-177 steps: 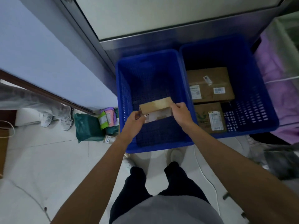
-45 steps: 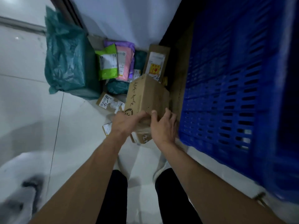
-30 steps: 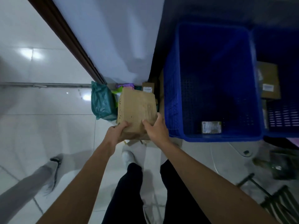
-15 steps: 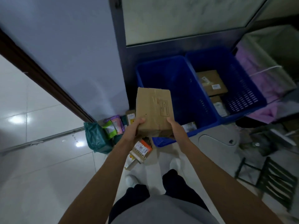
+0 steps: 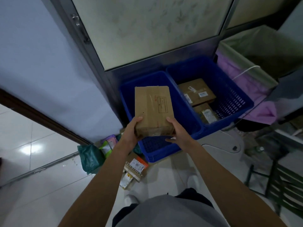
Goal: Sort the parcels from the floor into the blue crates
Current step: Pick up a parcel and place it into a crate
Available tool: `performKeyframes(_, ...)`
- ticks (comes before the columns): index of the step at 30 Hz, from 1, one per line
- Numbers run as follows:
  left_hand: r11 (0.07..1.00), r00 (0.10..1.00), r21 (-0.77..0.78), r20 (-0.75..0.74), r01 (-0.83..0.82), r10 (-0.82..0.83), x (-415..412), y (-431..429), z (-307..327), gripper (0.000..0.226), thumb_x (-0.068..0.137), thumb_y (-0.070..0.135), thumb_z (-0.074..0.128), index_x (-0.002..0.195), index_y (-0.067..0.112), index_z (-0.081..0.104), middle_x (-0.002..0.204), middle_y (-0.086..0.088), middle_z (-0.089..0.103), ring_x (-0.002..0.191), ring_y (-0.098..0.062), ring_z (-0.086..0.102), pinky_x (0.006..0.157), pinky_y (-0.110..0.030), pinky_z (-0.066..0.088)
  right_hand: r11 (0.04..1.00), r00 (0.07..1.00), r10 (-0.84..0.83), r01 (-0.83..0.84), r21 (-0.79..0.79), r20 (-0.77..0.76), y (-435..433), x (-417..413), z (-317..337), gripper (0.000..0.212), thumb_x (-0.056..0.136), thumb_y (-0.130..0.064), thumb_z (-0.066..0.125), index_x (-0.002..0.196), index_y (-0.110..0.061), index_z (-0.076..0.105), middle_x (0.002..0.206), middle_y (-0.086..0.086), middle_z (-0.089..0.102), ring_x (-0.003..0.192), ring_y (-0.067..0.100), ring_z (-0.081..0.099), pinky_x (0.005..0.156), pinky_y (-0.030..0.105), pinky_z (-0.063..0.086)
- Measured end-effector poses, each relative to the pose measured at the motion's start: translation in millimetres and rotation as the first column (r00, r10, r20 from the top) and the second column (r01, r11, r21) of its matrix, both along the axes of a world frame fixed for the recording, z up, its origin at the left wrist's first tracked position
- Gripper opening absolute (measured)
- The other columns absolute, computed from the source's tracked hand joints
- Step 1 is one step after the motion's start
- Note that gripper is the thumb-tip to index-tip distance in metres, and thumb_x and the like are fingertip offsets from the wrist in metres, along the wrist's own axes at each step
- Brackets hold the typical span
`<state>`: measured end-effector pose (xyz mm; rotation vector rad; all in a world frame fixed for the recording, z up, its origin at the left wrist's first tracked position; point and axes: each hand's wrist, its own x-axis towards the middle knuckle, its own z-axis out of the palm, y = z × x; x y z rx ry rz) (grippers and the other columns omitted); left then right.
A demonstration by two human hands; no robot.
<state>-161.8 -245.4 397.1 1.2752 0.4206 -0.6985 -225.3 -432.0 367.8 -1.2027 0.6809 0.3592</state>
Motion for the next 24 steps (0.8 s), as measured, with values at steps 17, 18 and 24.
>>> performKeyframes(17, 0.932, 0.968, 0.357, 0.204, 0.068, -0.148, -5.0, -236.6, 39.6, 0.046, 0.102, 0.052, 0.042, 0.125, 0.019, 0.062, 0.12, -0.001, 0.067, 0.098, -0.009, 0.062, 0.078, -0.025, 0.049, 0.371, 0.92, 0.299, 0.131, -0.919, 0.252, -175.4, 32.0, 38.2, 0.116, 0.07, -0.069, 0.073, 0.155, -0.014, 0.016, 0.145, 0.014, 0.034, 0.133, 0.031, 0.035, 0.104, 0.046, 0.043)
performKeyframes(18, 0.953, 0.979, 0.301, 0.181, 0.034, -0.092, -2.0, -244.0, 44.2, 0.044, 0.101, 0.056, 0.039, 0.115, 0.023, 0.066, 0.112, 0.001, 0.07, 0.097, -0.011, 0.064, 0.078, -0.027, 0.051, 0.279, 0.9, 0.362, 0.143, -0.95, 0.242, -177.0, 35.2, 38.1, 0.116, 0.07, -0.071, 0.071, 0.155, -0.012, 0.018, 0.143, 0.017, 0.036, 0.131, 0.033, 0.036, 0.103, 0.047, 0.042)
performKeyframes(24, 0.978, 0.982, 0.143, 0.132, -0.153, 0.134, 33.8, -262.8, 36.6, 0.079, 0.065, 0.078, 0.07, 0.125, 0.028, 0.06, 0.117, 0.0, 0.068, 0.109, -0.022, 0.064, 0.096, -0.048, 0.053, -0.094, 0.695, 0.69, 0.367, -0.926, 0.205, -182.4, 56.3, 22.7, 0.087, 0.082, -0.051, 0.062, 0.151, -0.007, 0.031, 0.14, 0.025, 0.041, 0.128, 0.042, 0.044, 0.105, 0.055, 0.039)
